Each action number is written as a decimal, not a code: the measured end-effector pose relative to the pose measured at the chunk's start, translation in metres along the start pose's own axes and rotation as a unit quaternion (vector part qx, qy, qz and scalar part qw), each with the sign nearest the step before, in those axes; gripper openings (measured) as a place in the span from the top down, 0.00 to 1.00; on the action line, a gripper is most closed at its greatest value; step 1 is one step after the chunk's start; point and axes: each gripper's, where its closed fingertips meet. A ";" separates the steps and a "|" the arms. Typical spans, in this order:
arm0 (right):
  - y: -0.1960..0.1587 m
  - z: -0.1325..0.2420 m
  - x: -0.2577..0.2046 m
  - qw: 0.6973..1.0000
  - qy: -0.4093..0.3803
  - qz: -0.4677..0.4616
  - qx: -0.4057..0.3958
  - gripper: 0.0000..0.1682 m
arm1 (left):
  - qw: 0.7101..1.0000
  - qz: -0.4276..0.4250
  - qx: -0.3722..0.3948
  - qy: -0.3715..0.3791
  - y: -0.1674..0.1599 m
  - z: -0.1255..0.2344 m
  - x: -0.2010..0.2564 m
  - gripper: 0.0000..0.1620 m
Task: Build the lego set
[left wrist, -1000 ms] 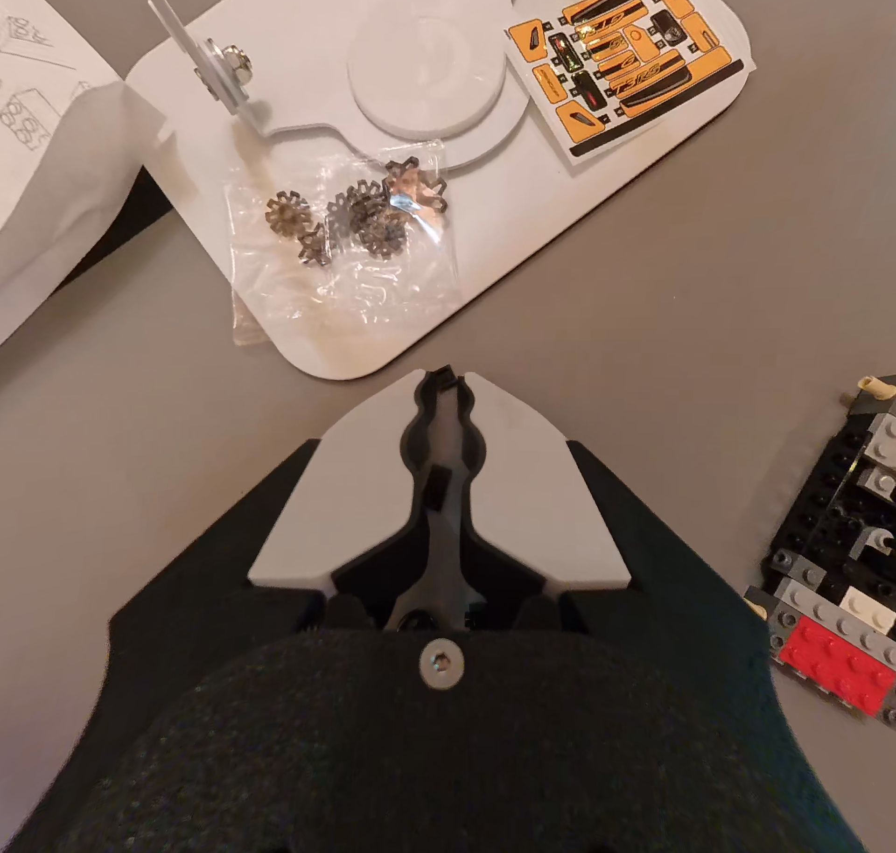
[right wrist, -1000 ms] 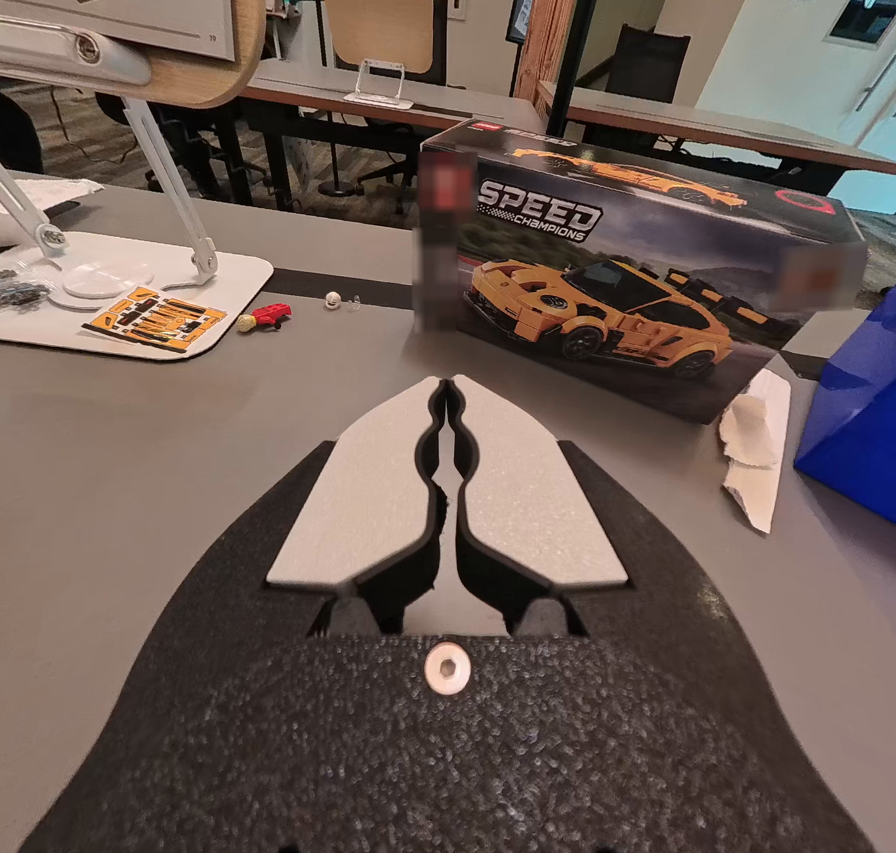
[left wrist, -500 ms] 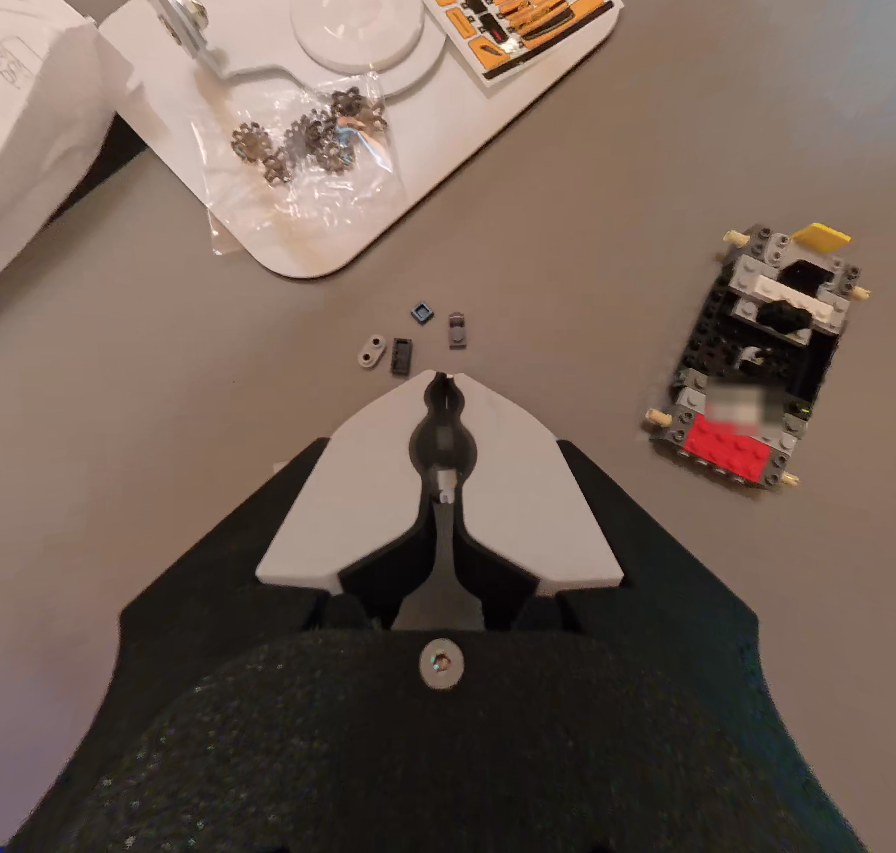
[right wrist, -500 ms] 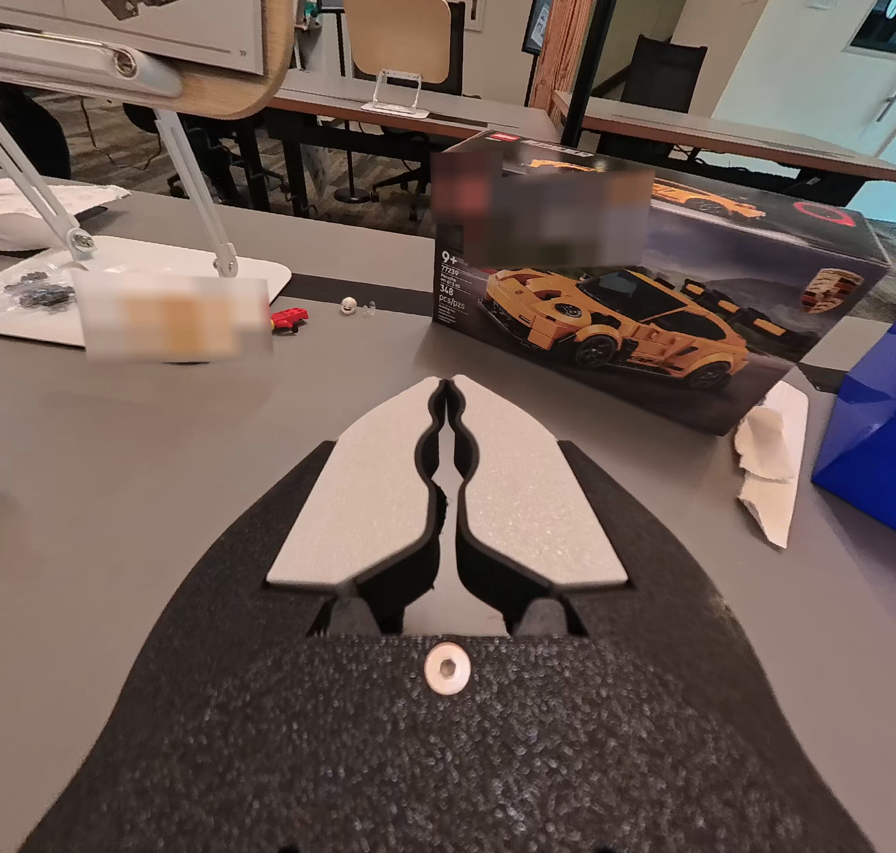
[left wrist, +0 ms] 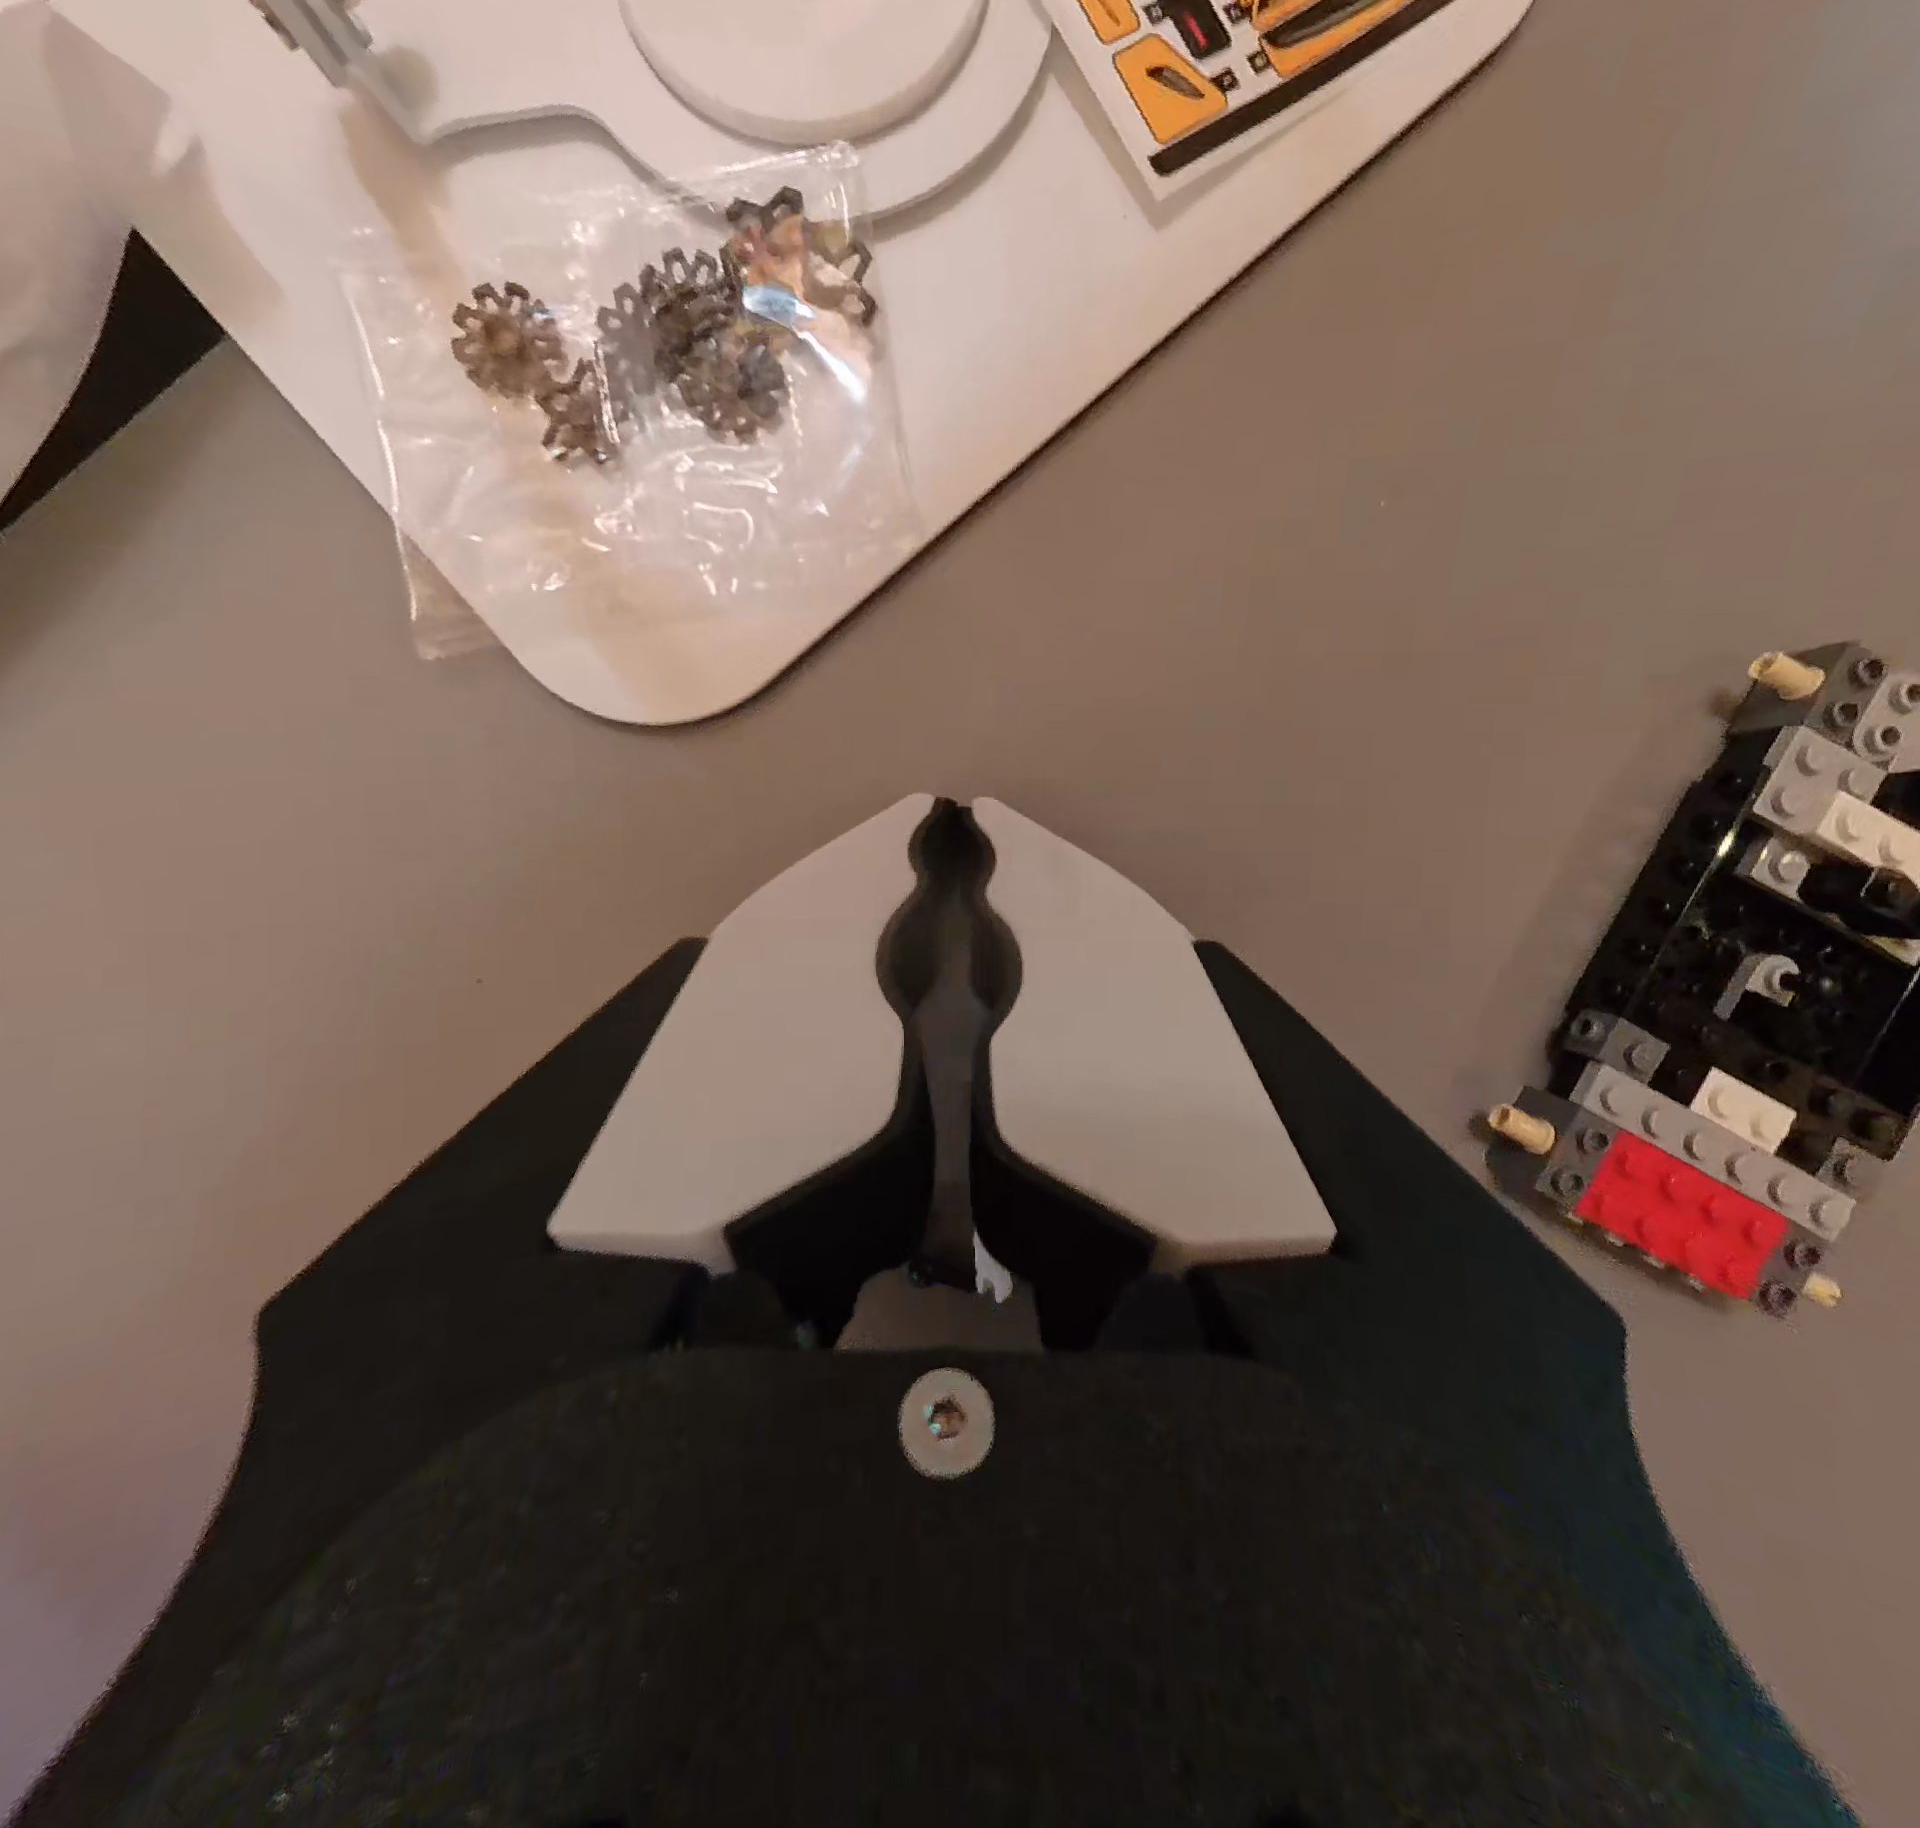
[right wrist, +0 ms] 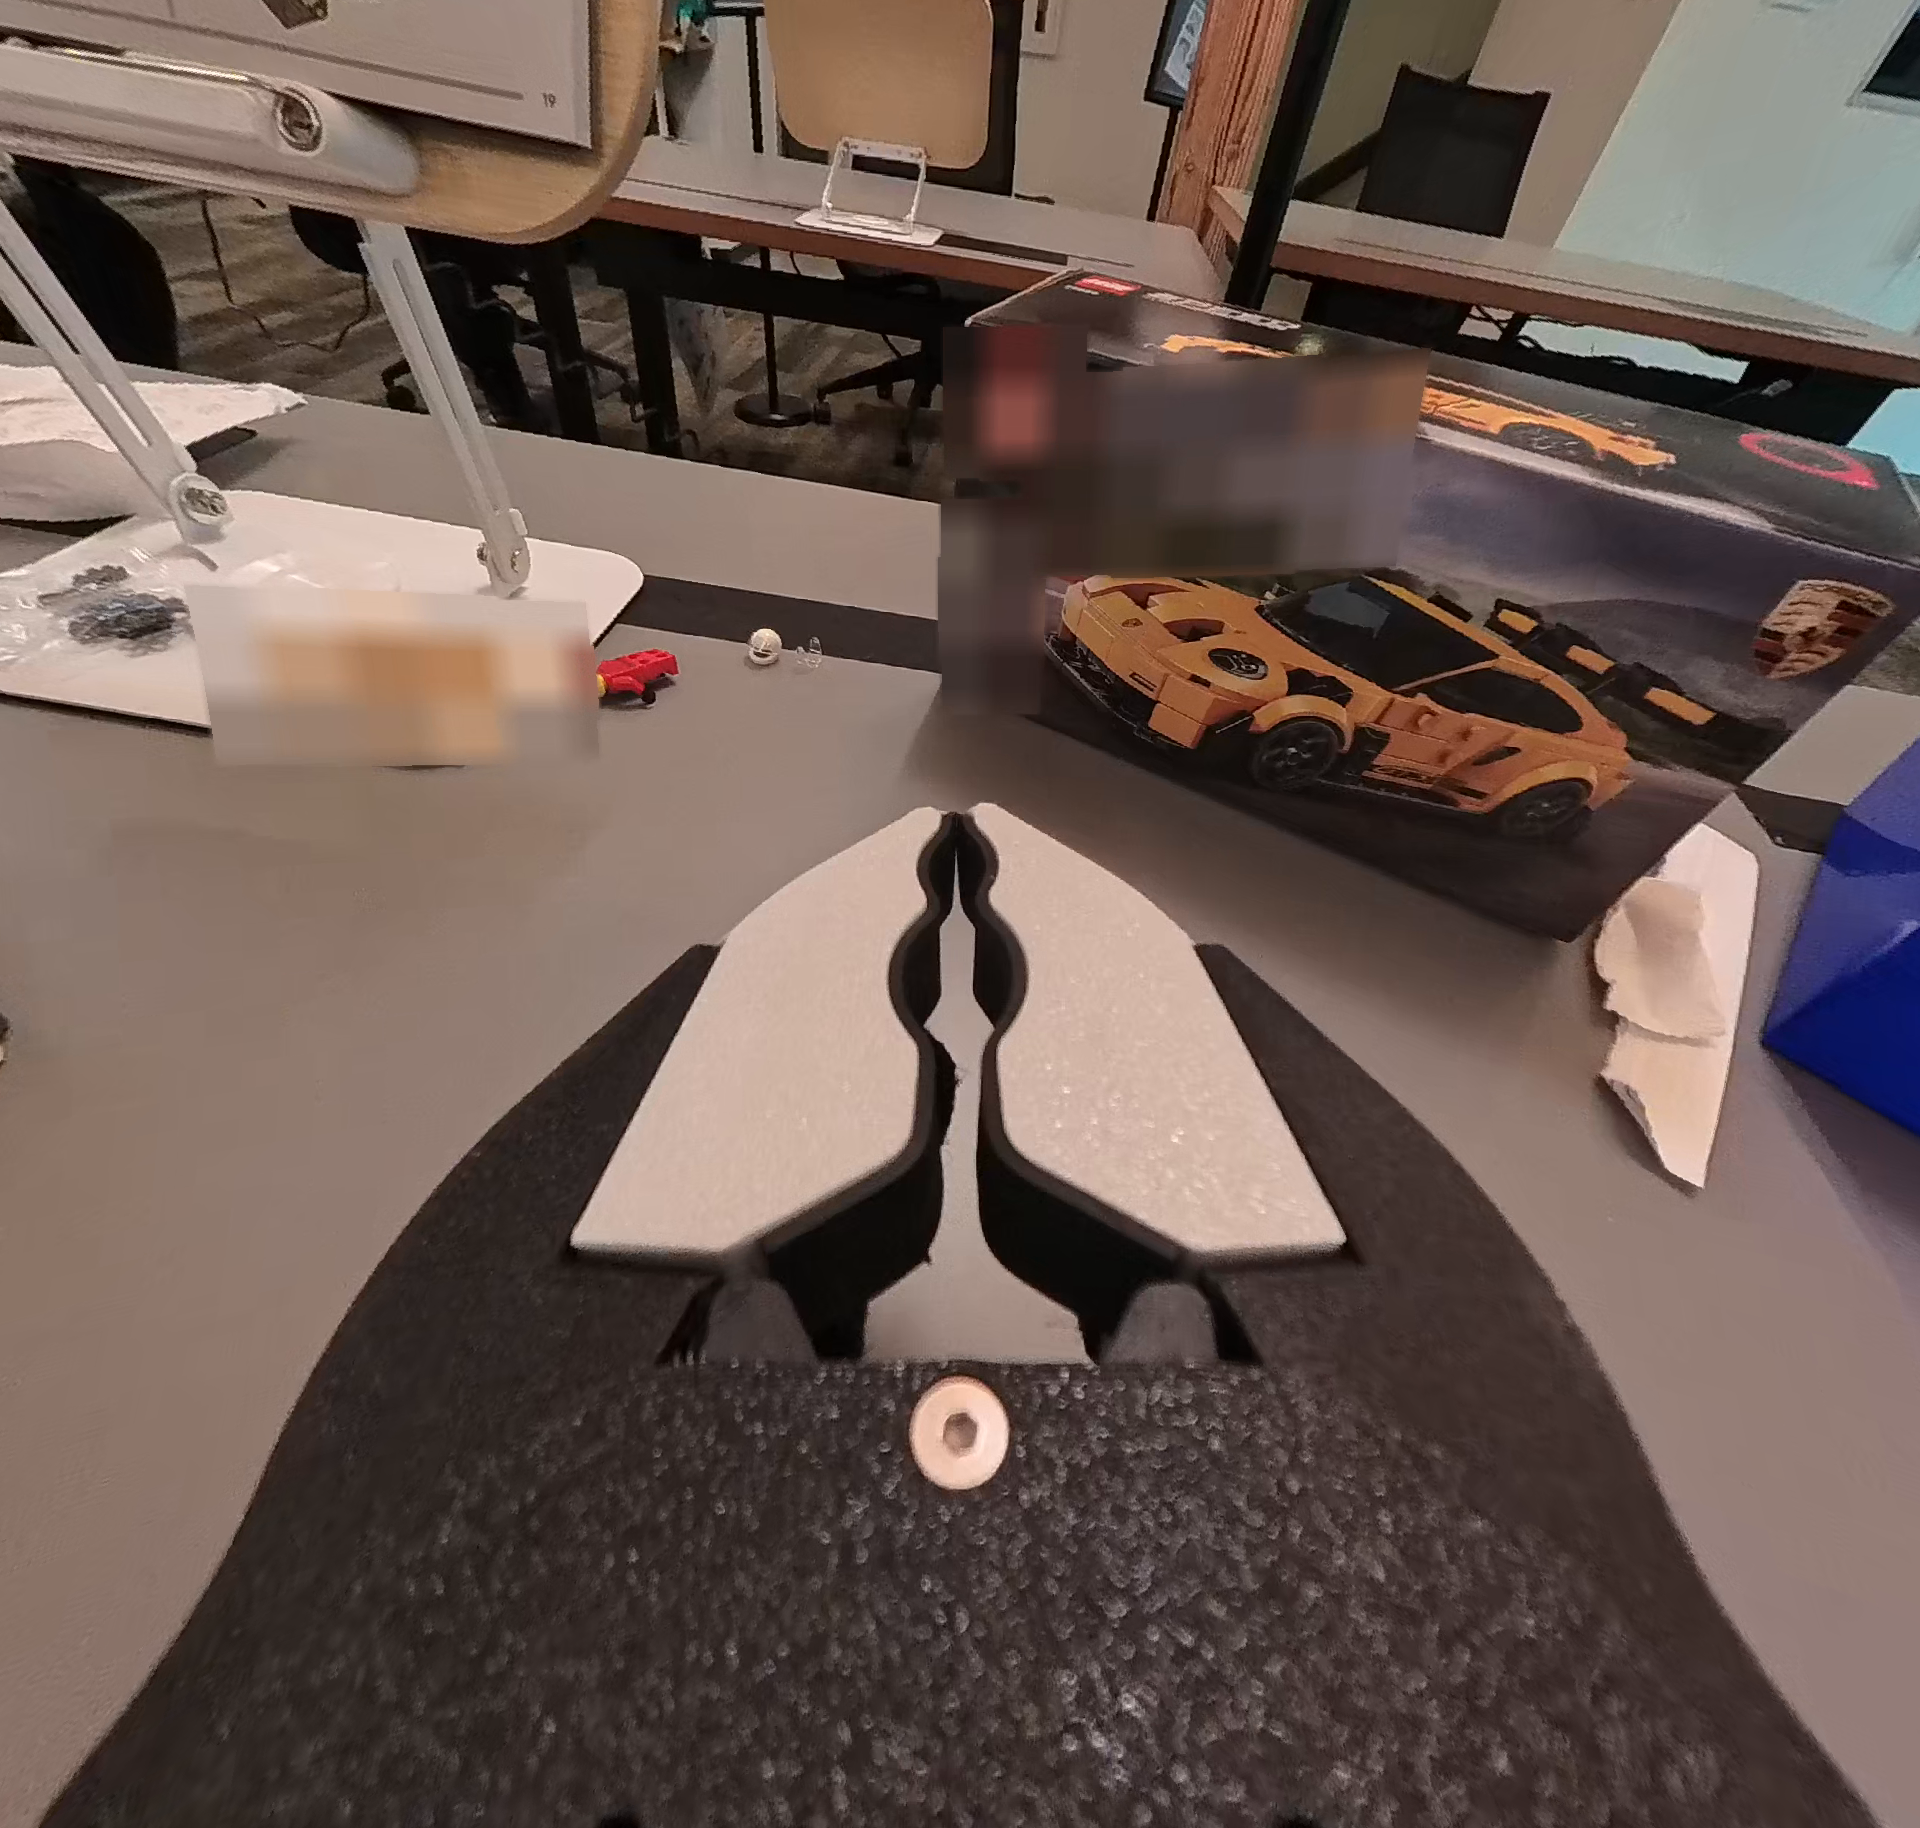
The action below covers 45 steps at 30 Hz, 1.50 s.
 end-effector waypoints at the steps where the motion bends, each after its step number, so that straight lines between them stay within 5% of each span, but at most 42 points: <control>1: 0.000 0.000 0.000 1.000 0.001 -0.001 0.000 1.00 | 1.000 -0.004 -0.005 0.000 -0.003 0.002 0.001 1.00; 10: 0.002 0.001 -0.002 1.000 0.003 0.000 0.004 1.00 | 0.999 -0.029 -0.041 -0.019 -0.045 0.030 0.004 1.00; 17: 0.009 0.004 -0.005 1.000 0.007 0.014 0.025 1.00 | 0.977 0.019 0.207 -0.040 -0.008 0.081 0.020 0.88; 23: 0.030 0.009 -0.039 0.993 0.074 0.041 0.081 0.99 | 0.934 0.033 0.348 -0.075 -0.010 0.128 0.059 0.97; 27: 0.049 0.024 -0.107 0.961 0.226 0.078 0.142 0.95 | 0.959 -0.040 0.270 -0.077 -0.033 0.100 0.081 0.95; 32: 0.020 0.048 -0.213 0.863 0.478 0.153 0.064 0.62 | 0.978 -0.147 0.114 -0.095 -0.076 0.063 0.100 0.75; 37: -0.014 0.031 -0.247 0.821 0.528 0.215 -0.028 0.56 | 0.977 -0.172 0.057 -0.116 -0.094 0.047 0.110 0.69; 45: -0.027 0.027 -0.247 0.836 0.493 0.232 -0.068 0.68 | 0.974 -0.171 0.075 -0.131 -0.091 0.040 0.119 0.78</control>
Point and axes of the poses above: each gripper's, where its closed fingertips meet, z back along the fingers, y out of its top, x = y × z across the jaws, and after that the axes turned 12 degrees about z, right-handed
